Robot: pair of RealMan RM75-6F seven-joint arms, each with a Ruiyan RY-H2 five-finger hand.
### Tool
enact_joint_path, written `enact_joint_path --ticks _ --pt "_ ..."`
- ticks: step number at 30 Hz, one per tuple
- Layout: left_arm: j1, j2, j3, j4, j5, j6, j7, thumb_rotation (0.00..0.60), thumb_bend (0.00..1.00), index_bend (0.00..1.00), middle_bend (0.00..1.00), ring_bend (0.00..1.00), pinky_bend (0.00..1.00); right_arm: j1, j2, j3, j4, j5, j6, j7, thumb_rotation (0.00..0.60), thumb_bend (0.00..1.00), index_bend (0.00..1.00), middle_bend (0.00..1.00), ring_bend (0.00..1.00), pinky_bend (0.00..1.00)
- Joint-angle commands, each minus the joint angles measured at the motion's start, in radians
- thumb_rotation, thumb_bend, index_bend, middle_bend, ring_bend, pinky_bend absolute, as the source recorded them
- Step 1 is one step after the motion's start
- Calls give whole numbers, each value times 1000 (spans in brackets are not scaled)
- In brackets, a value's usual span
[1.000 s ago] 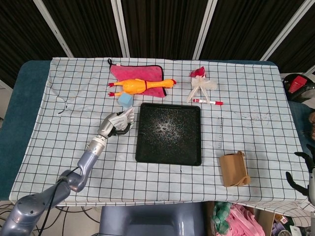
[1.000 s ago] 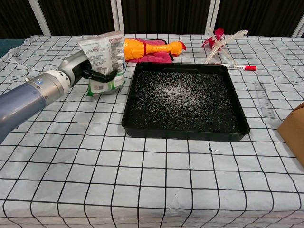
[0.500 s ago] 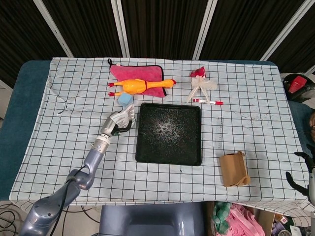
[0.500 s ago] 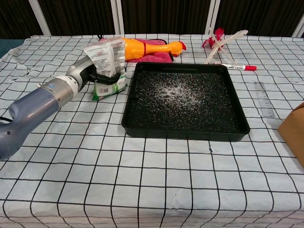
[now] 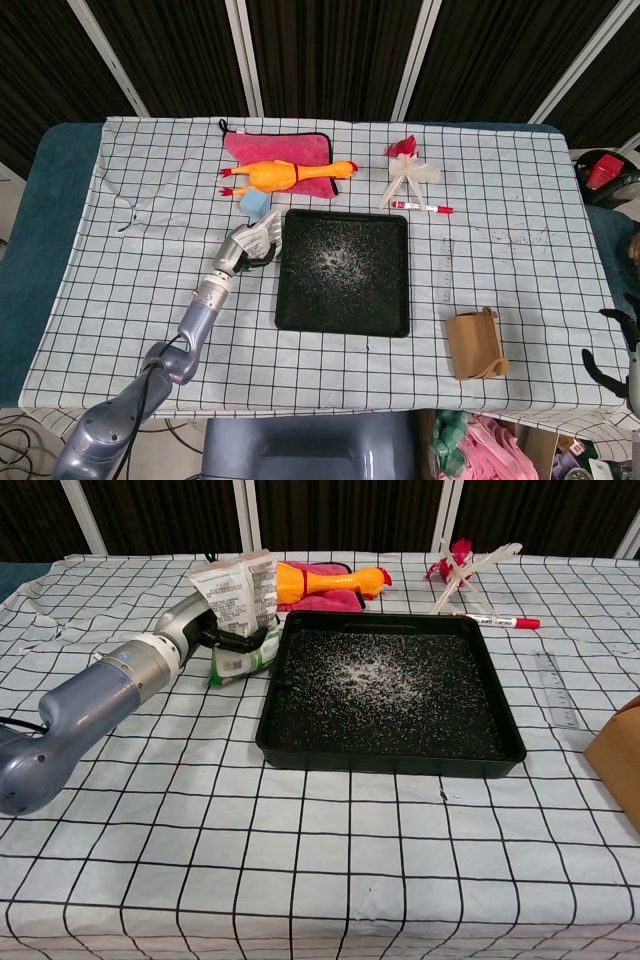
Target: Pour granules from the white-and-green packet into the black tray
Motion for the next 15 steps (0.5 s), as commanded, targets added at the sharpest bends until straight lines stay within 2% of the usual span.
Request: enact_joint_path --ticks 1,5,7,12,15 --pt "2 -3 7 9 6 -2 -3 600 570 481 477 300 422 0 0 1 0 1 1 0 600 246 300 86 145 291" --pt "5 0 19 14 15 -18 -5 600 465 403 409 244 372 0 0 1 0 1 0 0 600 246 300 86 145 291" --pt "4 5 26 13 20 -27 -6 600 400 331 338 186 317 0 -1 1 0 0 1 -1 600 246 300 86 144 291" --pt "6 22 58 5 49 -32 8 600 346 235 210 61 208 0 -1 2 1 1 1 -1 600 246 300 86 145 291" --pt "9 35 76 -2 68 -18 26 600 321 208 180 32 169 0 -1 2 1 1 2 -1 600 245 299 86 145 289"
